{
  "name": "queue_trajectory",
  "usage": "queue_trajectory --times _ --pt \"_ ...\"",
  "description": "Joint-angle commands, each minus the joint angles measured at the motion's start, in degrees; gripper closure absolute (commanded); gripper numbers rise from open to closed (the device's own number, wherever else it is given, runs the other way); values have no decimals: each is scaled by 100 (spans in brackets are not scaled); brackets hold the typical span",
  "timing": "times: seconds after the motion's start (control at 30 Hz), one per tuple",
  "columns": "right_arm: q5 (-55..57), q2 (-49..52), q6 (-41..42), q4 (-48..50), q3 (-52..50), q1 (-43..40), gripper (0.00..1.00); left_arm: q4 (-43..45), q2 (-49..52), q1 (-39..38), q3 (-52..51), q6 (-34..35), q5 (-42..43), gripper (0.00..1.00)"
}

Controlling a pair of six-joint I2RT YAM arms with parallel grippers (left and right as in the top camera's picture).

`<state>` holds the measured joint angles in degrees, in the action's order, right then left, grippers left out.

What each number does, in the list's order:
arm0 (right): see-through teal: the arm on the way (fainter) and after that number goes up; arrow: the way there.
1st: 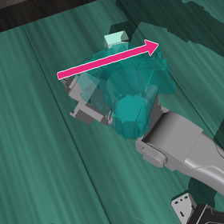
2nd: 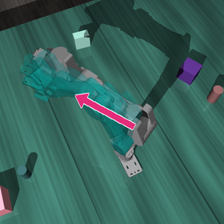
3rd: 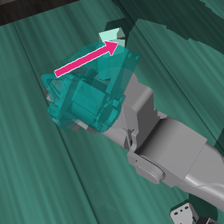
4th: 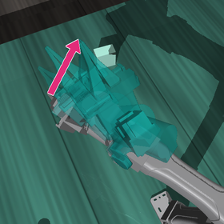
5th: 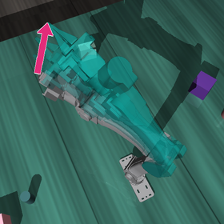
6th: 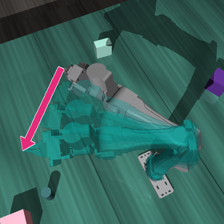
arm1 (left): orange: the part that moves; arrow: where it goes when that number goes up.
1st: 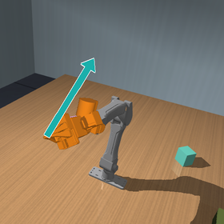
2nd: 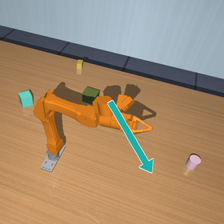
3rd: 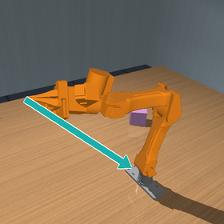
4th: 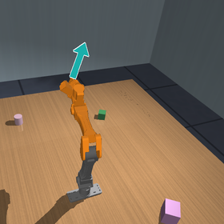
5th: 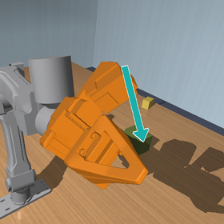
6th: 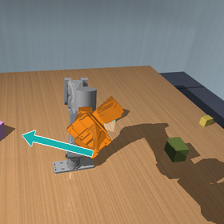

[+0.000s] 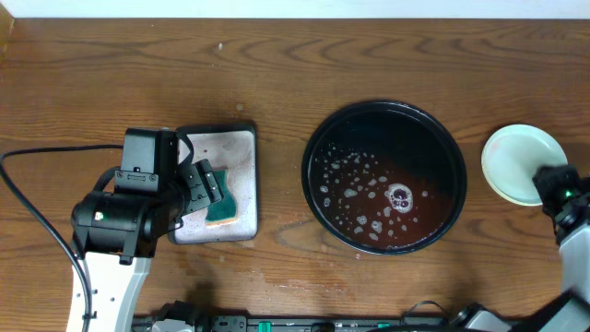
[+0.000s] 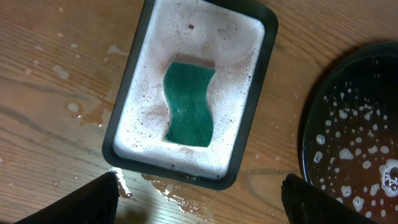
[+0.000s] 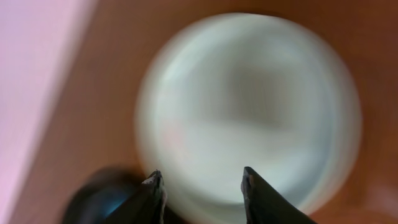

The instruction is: Clean dirty plates on tray and stack at the side

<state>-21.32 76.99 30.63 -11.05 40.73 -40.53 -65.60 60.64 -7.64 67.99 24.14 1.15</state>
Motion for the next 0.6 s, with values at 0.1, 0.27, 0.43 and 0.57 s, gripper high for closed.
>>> queue_trajectory --times 0.1,0.27,0.43,0.57 --pt "-2658 -1906 -1045 -560 162 1268 64 -15 2 17 74 9 -26 16" --pt "-2658 -2964 -1521 -1370 162 2581 56 -15 2 17 74 9 -26 16" --pt "-2614 -3622 -1521 -1602 160 3604 1 -15 2 17 74 9 -26 16" --pt "-2710 -3851 -1526 -1600 160 4011 1 -15 2 17 74 9 -26 16"
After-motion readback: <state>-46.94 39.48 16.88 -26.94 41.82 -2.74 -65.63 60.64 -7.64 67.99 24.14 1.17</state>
